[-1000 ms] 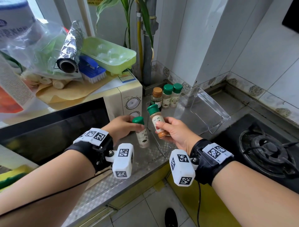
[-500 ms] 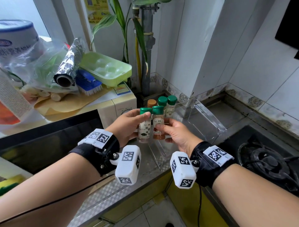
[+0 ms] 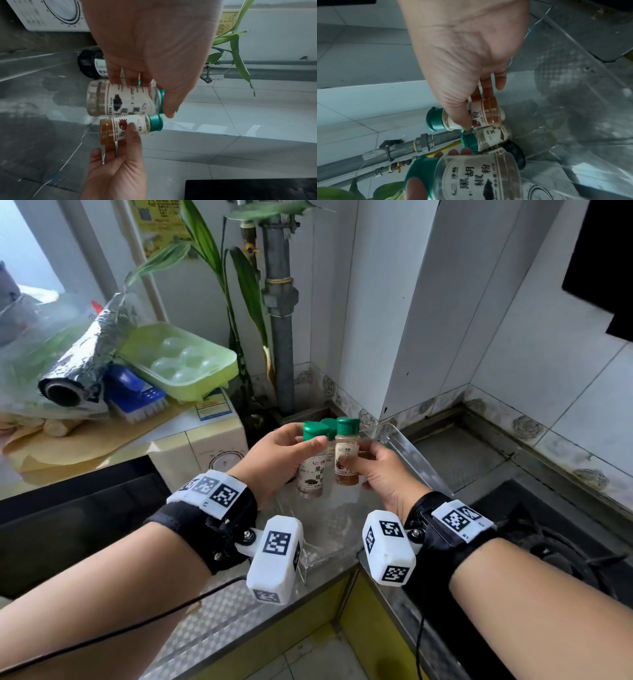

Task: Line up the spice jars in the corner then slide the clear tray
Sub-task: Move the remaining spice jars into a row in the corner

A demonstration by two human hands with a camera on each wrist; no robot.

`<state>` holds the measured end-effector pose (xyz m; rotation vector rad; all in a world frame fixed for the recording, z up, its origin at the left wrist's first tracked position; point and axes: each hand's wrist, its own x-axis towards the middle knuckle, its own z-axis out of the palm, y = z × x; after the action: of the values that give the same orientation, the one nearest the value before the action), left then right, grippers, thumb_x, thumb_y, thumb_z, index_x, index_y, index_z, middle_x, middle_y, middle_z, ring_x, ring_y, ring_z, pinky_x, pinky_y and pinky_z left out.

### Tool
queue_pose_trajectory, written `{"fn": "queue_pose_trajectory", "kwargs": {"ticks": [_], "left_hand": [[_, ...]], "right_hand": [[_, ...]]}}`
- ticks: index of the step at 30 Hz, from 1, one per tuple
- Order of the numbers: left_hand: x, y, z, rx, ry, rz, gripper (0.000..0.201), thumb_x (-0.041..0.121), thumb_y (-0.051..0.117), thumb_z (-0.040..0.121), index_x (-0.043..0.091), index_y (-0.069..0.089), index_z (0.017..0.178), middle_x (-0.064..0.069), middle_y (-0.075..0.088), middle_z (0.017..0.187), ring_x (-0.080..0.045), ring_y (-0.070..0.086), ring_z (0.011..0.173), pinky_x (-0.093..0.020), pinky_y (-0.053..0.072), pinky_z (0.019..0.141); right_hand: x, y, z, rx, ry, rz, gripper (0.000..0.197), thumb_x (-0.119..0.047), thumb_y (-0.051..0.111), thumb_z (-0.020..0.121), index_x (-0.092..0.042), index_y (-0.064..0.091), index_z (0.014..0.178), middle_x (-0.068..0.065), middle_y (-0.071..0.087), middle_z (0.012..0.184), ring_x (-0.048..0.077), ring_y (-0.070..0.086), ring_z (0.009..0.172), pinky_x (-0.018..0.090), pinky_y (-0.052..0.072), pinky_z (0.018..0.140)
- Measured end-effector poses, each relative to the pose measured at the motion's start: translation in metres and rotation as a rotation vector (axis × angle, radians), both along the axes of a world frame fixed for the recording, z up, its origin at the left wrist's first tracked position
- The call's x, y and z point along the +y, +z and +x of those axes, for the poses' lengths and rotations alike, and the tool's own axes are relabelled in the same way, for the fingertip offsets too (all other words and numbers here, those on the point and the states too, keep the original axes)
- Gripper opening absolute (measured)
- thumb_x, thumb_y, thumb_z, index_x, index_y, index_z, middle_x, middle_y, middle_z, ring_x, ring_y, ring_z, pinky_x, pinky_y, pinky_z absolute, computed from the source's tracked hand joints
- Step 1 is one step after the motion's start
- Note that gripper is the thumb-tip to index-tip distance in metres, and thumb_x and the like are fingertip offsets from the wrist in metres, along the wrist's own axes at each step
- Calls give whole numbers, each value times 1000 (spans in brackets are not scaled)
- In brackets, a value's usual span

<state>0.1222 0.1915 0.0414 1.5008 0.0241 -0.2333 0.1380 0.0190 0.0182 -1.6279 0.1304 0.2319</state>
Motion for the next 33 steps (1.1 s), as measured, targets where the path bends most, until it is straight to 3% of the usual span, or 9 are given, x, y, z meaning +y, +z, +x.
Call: {"fn": "queue_pose_trajectory", "kwargs": {"ticks": [3,6,9,12,15,22,28,32,33], "left_hand": [[-6,-2,7,-12,21,41,17,16,66,90,20,67,106,-2,74,100,-17,70,93,-35,55,88],[-11,-7,11,-1,57,49,21,13,67,89,19,66,109,-3,73,102,-17,69,94,-33,54,88],[-15,-9,13,9,82,47,25,9,65,89,16,63,114,0,72,96,-13,67,86,-25,53,79],[-15,-7,14,19,97,68,25,10,65,89,19,63,112,6,71,89,-3,66,74,-15,51,62],[-15,-4,13,45,110,62,28,8,64,90,17,62,116,7,70,90,1,67,70,-14,52,60],[-11,1,13,59,152,99,31,10,65,90,17,62,120,3,70,98,-4,68,79,-19,54,67],[-13,2,13,65,169,114,30,11,65,90,18,63,119,4,70,100,-6,67,84,-22,53,71],[-17,2,11,68,158,100,31,10,65,90,18,62,120,8,70,93,-2,66,78,-17,53,65],[-19,2,11,67,154,95,31,10,65,90,18,62,120,8,70,93,-1,66,77,-16,53,65]], "right_hand": [[-9,-1,12,-9,9,-45,38,-7,68,75,-14,54,110,0,61,96,10,55,82,21,37,61],[-16,-5,25,-40,18,-155,44,-6,66,77,-10,53,118,1,61,103,13,55,91,21,41,72],[-17,-11,39,-52,10,-215,46,-5,64,77,-11,52,121,5,62,112,15,56,98,28,44,89],[-12,-21,55,-62,6,-248,48,-5,65,75,-12,52,120,7,63,116,20,58,103,35,44,97],[-9,-28,68,-73,14,-316,46,-10,67,74,-15,54,117,5,63,116,21,58,106,36,44,96],[-7,-43,87,-70,38,-416,42,-13,63,76,-26,54,115,1,64,115,22,58,108,35,45,94],[-7,-46,88,-74,47,-366,47,-13,67,76,-22,53,119,1,63,117,20,57,108,34,44,95],[-12,-45,83,-72,42,-269,52,0,64,74,-15,49,122,4,59,117,17,56,104,22,46,79],[-14,-45,81,-73,46,-268,53,1,62,75,-15,48,123,4,58,118,17,54,104,23,47,80]]}}
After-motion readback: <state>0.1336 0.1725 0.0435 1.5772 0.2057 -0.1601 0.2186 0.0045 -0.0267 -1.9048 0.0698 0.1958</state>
